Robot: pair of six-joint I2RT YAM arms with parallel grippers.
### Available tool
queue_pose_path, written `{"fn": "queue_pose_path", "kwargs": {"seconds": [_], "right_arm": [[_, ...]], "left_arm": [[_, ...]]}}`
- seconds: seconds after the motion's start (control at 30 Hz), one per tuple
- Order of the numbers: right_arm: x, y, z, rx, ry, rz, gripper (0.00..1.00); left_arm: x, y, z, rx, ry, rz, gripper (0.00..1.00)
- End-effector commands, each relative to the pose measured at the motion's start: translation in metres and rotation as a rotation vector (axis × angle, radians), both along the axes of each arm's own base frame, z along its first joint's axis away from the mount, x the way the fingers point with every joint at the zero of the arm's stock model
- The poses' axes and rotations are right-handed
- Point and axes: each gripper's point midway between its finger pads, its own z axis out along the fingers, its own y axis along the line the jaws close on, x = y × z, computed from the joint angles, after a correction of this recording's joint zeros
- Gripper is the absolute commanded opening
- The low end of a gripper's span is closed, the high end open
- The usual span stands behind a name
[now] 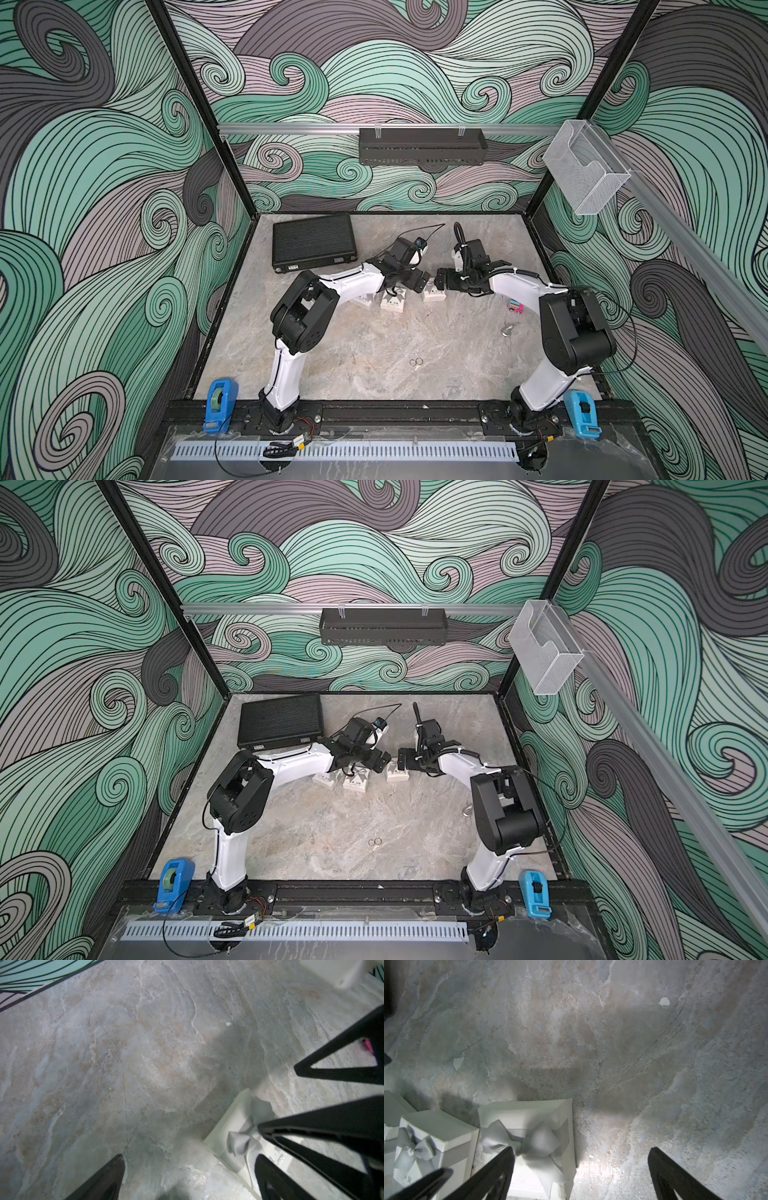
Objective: Take the rings out of the lift-off lid box
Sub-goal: Close the lid on the jewelry box.
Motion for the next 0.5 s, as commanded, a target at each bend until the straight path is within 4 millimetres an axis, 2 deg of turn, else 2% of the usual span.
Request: {"fn": "queue_pose_path", "kwargs": {"seconds": [0.0, 0.47], "right_arm": [[-0.001, 0.002, -0.002, -0.007, 0.009, 0.016, 1.0], [-0.004, 0.001, -0.013, -0.014, 0.03, 0.014, 1.0]], "left_arm": [[0.012, 0.005, -0.01, 0.017, 0.017, 0.031, 0.99], [0.01, 0.005, -0.03, 0.025, 0.068, 0.043, 0.99]]}}
